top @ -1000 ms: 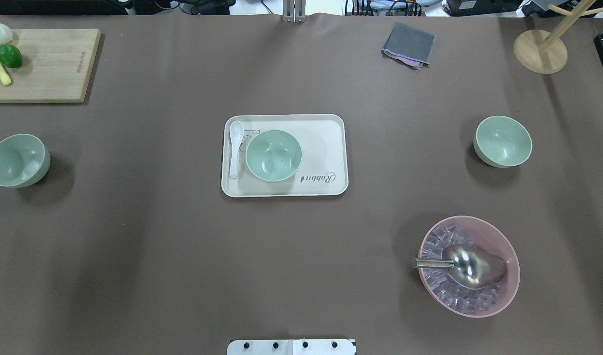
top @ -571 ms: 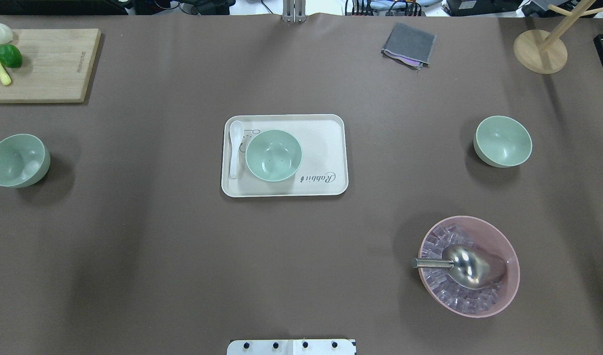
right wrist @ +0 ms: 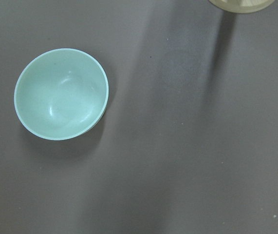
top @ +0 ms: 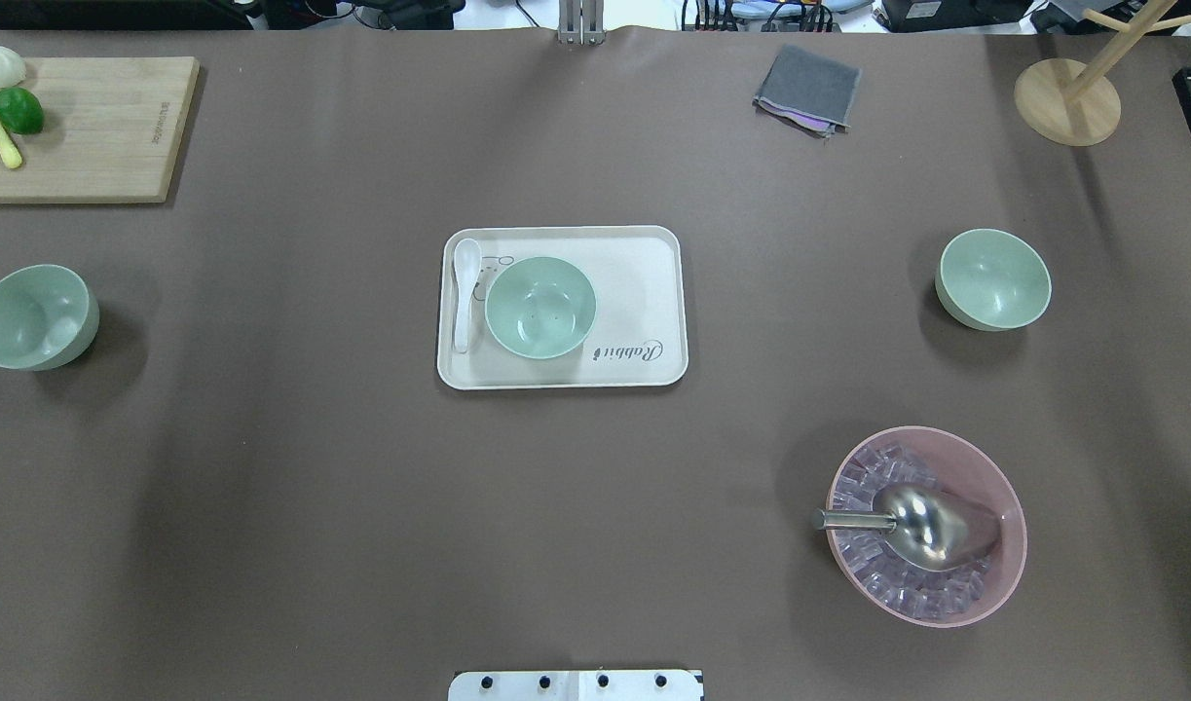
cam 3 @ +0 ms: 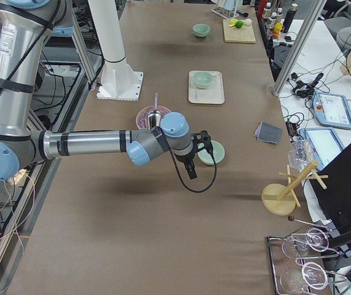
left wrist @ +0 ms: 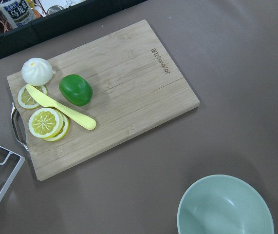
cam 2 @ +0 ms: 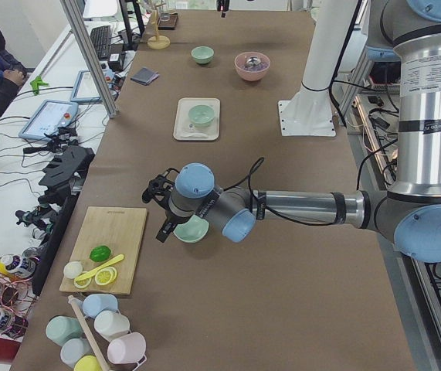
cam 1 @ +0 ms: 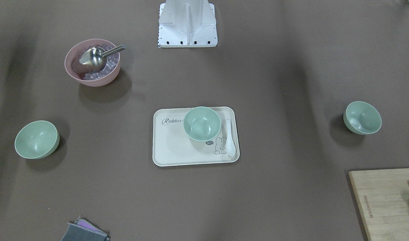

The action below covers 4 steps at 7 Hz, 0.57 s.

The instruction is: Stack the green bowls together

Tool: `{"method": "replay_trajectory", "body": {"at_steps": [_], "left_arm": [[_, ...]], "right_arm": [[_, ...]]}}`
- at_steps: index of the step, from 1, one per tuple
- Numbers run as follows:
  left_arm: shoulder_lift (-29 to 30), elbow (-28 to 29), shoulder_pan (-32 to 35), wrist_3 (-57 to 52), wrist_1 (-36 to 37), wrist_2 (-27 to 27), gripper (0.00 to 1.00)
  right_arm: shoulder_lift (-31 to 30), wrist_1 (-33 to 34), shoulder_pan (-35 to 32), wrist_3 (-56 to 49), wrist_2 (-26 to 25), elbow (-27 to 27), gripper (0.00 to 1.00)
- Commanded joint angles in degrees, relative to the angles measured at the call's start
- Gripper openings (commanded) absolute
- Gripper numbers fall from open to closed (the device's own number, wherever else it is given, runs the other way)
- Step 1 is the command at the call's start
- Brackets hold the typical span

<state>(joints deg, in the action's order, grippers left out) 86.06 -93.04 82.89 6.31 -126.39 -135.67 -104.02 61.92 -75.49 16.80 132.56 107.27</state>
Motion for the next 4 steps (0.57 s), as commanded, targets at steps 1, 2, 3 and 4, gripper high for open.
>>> {"method": "replay_trajectory", "body": {"at_steps": [1, 2, 3, 4], "left_arm": [[1.20, 5.03, -7.18, 7.12, -3.21, 5.55, 0.99], [3.65, 9.50, -9.39, 8.45, -4.46, 6.55, 0.98], [5.85, 12.59, -10.63, 10.20, -4.82, 6.65, 0.98], [5.96, 13.40, -11.77, 10.48, -5.61, 8.22, 0.98]], "right_arm": [[0.13, -0.40, 7.78, 12.86, -5.18, -0.05, 1.00], [0.13, -0.40, 10.69, 14.82, -8.34, -0.13, 1.00], [0.13, -0.48, 11.68, 15.54, -8.55, -0.13, 1.00], [0.13, -0.57, 12.03, 15.46, -8.55, -0.13, 1.00]]}}
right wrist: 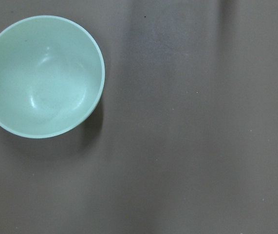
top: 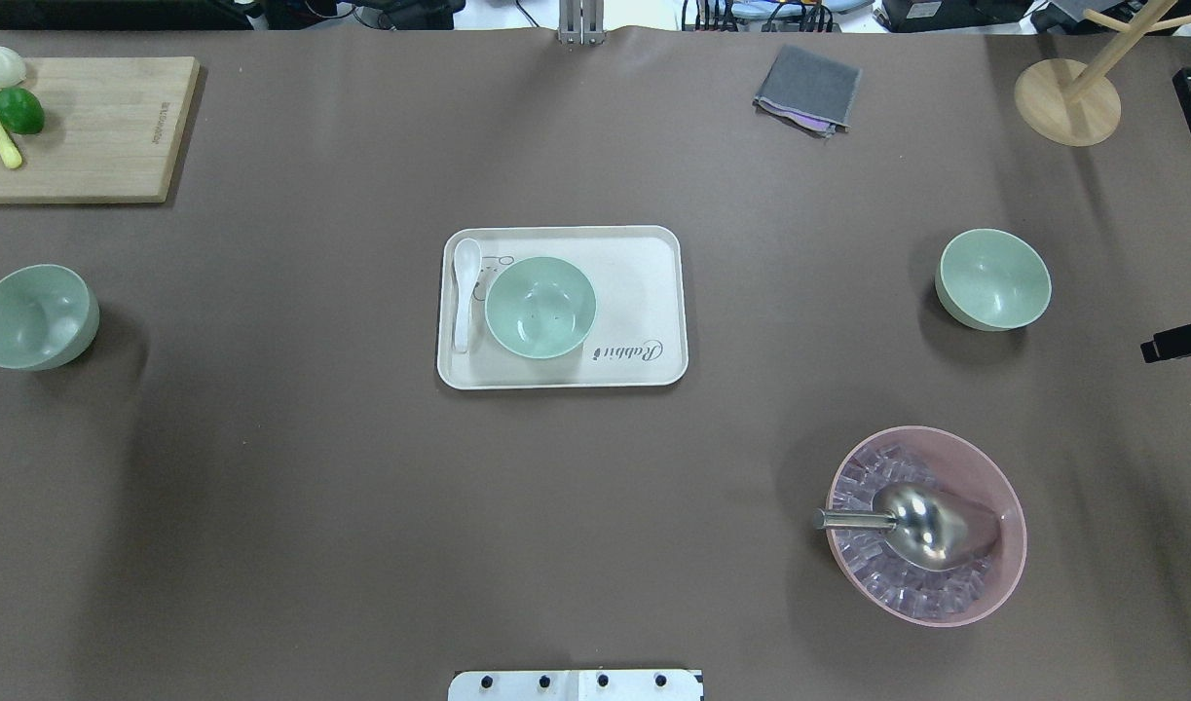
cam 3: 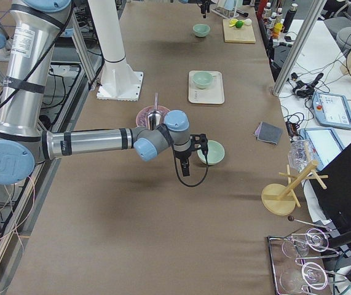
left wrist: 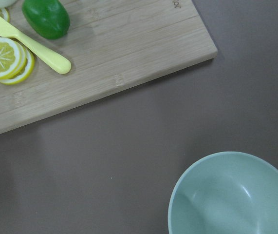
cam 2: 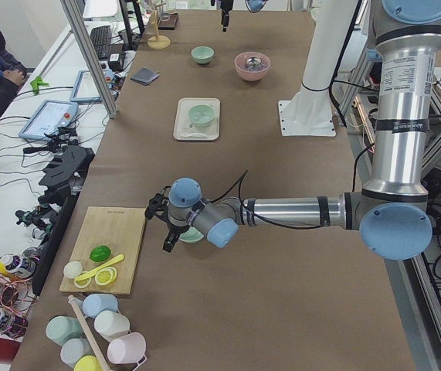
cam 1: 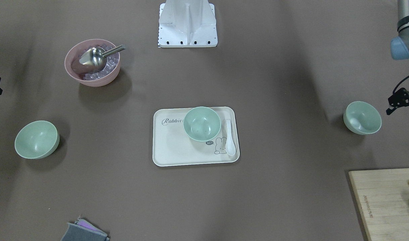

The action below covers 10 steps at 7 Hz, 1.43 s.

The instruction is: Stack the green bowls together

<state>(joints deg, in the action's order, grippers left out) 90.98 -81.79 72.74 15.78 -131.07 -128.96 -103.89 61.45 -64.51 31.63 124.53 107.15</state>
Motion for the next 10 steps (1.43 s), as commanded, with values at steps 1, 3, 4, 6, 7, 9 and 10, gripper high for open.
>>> {"method": "replay_trajectory", "body": {"at_steps": [1, 3, 4, 6, 7, 9, 10], "left_arm": [[1.05, 3.20, -3.21, 2.40, -2.68, 1.95, 0.96], [0.78, 5.05, -5.67, 2.76, -5.94, 3.52, 0.88], [0.70, 5.32, -6.12, 2.85, -6.21, 3.54, 0.77], [0.34, 5.32, -6.30, 2.76, -7.09, 3.36, 0.35], [0.34, 5.15, -6.30, 2.76, -7.18, 3.19, 0.14], [0.26, 4.71, -6.30, 2.59, -7.62, 3.01, 0.00], [0.34, 4.10, -6.30, 2.76, -7.80, 2.75, 0.00]], "right_arm": [[0.01, -0.19, 1.23, 0.62, -0.43, -0.01, 1.00], [0.01, -0.54, 1.32, 0.62, -0.51, -0.01, 1.00], [-0.08, -0.54, 1.40, 0.62, -0.51, -0.01, 1.00], [-0.08, -0.63, 1.40, 0.62, -0.51, -0.01, 1.00], [-0.08, -0.63, 1.32, 0.62, -0.51, -0.01, 1.00], [-0.26, -1.07, 1.32, 0.62, -0.51, -0.01, 1.00], [-0.26, -1.07, 1.32, 0.62, -0.51, 0.07, 1.00]]}}
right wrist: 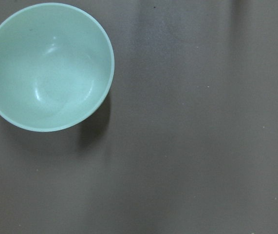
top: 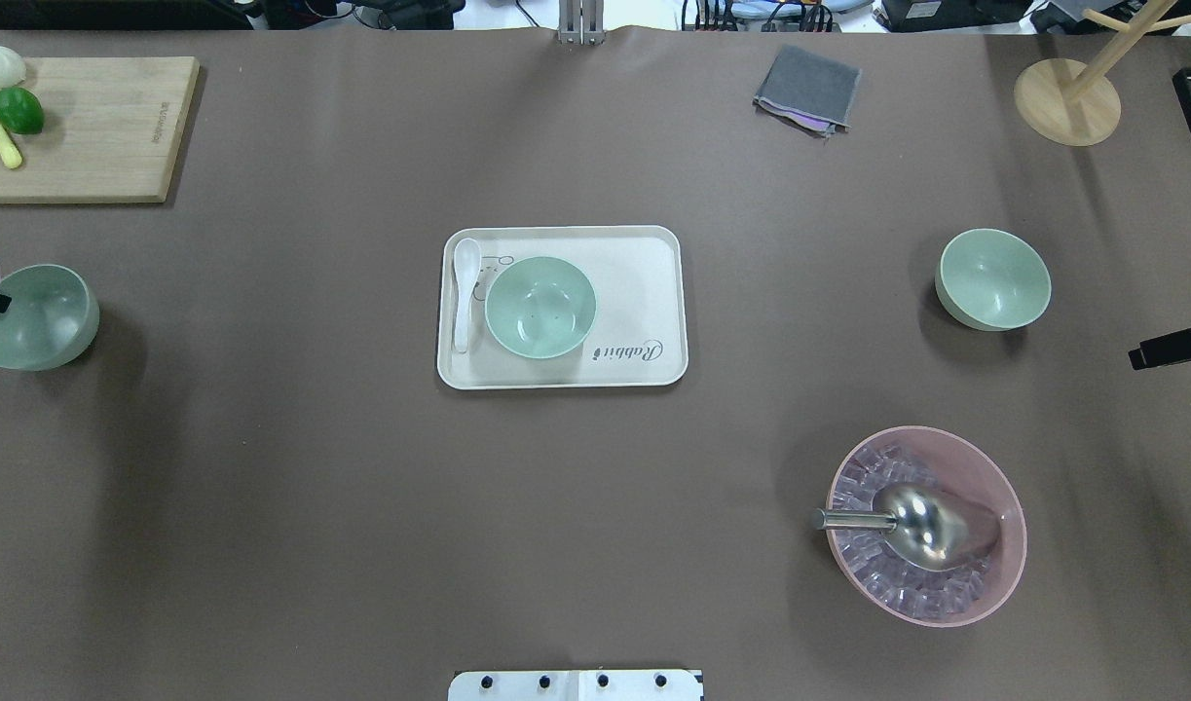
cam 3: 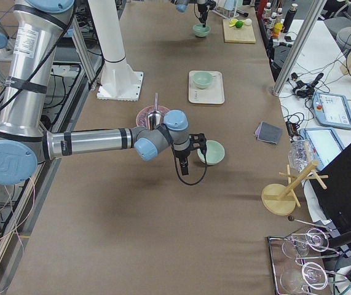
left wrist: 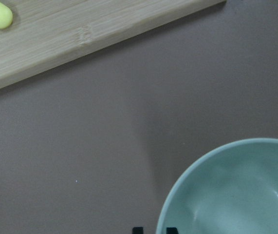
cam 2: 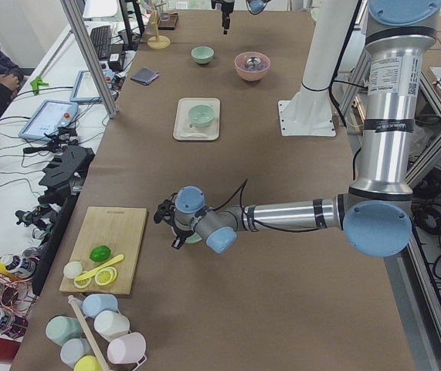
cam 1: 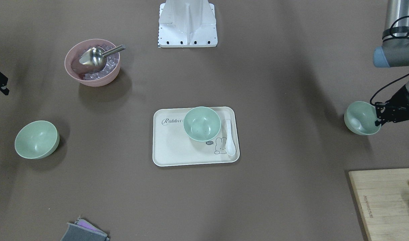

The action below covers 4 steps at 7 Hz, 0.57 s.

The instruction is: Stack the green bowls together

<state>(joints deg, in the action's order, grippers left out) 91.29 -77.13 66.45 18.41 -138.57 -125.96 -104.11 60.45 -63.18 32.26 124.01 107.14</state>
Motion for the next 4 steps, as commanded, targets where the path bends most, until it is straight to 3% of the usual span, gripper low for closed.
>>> {"method": "replay_trajectory", "body": {"at_steps": [1, 2, 4], "left_arm": [[-0.06, -4.13, 0.08, 0.49, 0.92, -4.52, 0.00], [0.12, -7.82, 0.08, 2.32, 3.98, -8.65, 0.00], [0.56, -16.52, -3.05, 15.19, 6.47, -8.69, 0.00]], "right_arm": [[-0.13, -0.68, -0.01, 0.00, 0.00, 0.08, 1.00], [-0.30, -1.21, -0.01, -0.09, 0.00, -0.01, 1.00], [-0.39, -1.22, -0.01, -0.53, 0.00, -0.01, 1.00]]}}
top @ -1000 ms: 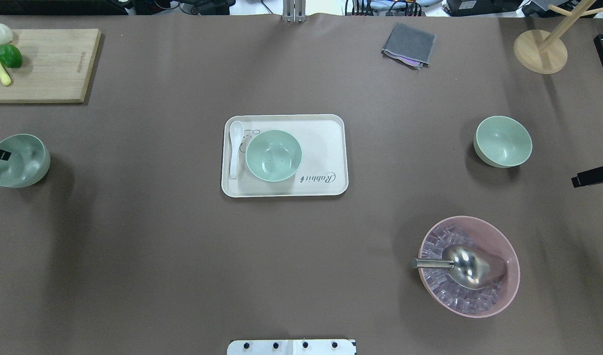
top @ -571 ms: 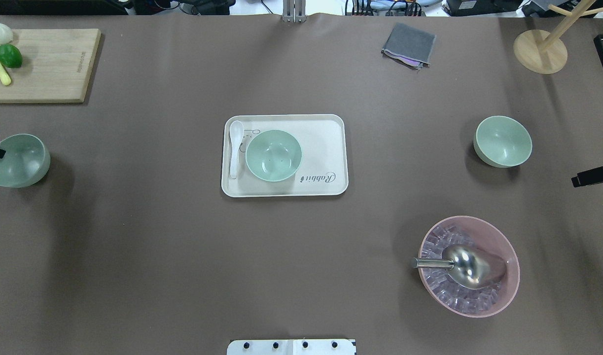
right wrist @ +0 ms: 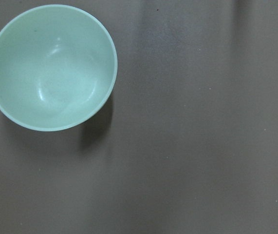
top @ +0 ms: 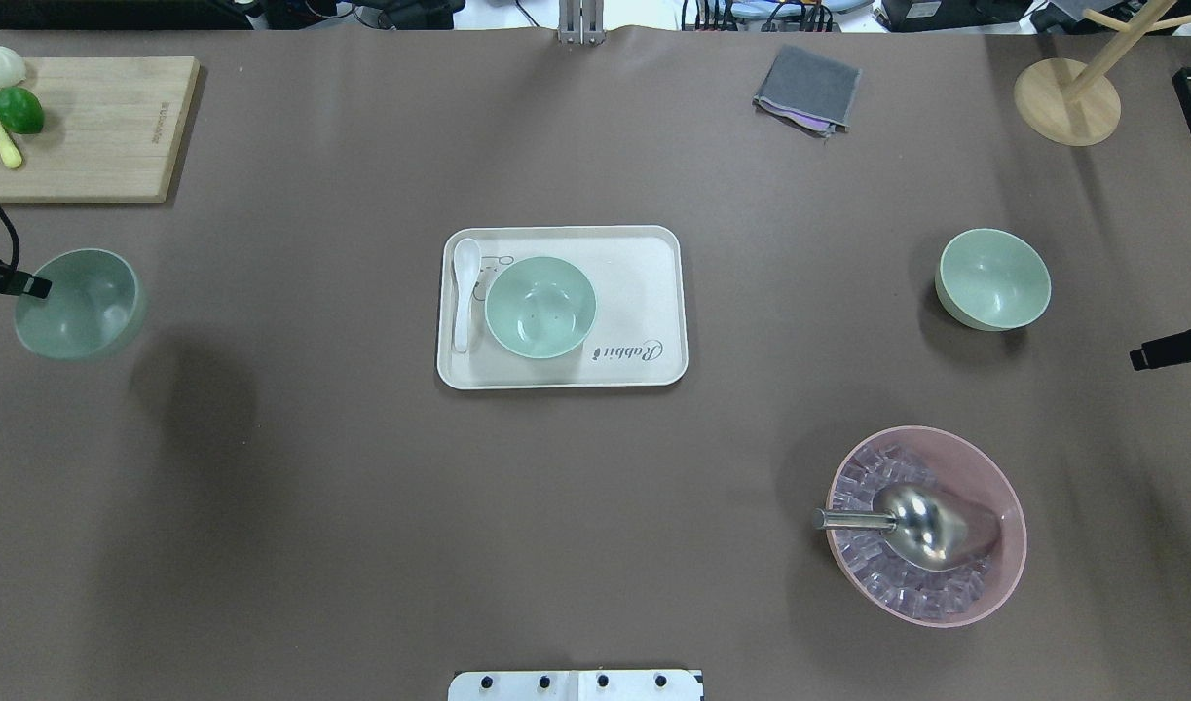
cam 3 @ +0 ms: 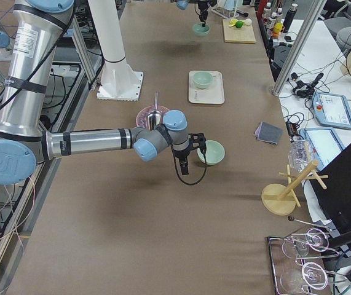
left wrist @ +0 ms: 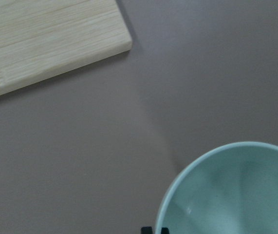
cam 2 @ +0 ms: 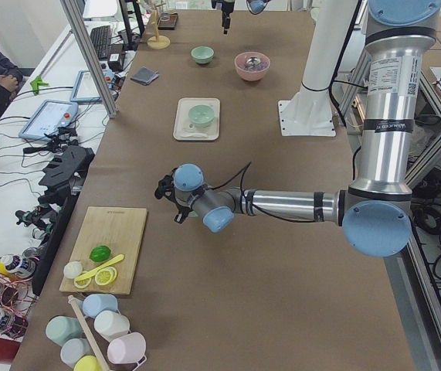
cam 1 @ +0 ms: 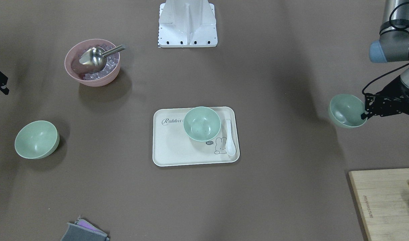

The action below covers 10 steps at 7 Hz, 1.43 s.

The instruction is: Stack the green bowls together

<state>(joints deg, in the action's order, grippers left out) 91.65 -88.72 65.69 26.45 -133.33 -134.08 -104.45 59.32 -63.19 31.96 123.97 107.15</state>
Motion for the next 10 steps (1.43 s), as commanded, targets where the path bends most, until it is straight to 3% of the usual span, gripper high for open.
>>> {"method": "replay_trajectory", "body": {"at_steps": [1, 3, 5, 6, 8, 10], "left_arm": [[0.71, -7.32, -5.01, 12.96, 1.23, 0.21, 0.00], [7.36, -11.02, -16.31, 29.46, 3.41, 7.73, 0.00], [20.17, -10.95, -23.90, 35.93, 16.81, 15.22, 0.00], [24.58, -9.38, -27.94, 38.91, 18.27, 17.43, 0.00], [32.86, -3.41, -28.68, 40.87, 20.12, 18.33, 0.00], [34.29, -1.20, -28.60, 40.44, 20.30, 18.33, 0.00]], "right_arm": [[-0.05, -0.08, 0.00, -0.23, -0.05, -0.01, 1.00], [0.12, -0.08, 0.09, -0.05, 0.04, -0.01, 1.00], [0.30, -0.08, 0.09, 0.21, 0.04, -0.01, 1.00], [0.38, -0.08, 0.09, 0.21, 0.13, -0.01, 1.00], [0.47, -0.08, 0.18, 0.21, 0.13, -0.01, 1.00], [0.47, -0.08, 0.53, 0.21, 0.13, -0.01, 1.00]]}}
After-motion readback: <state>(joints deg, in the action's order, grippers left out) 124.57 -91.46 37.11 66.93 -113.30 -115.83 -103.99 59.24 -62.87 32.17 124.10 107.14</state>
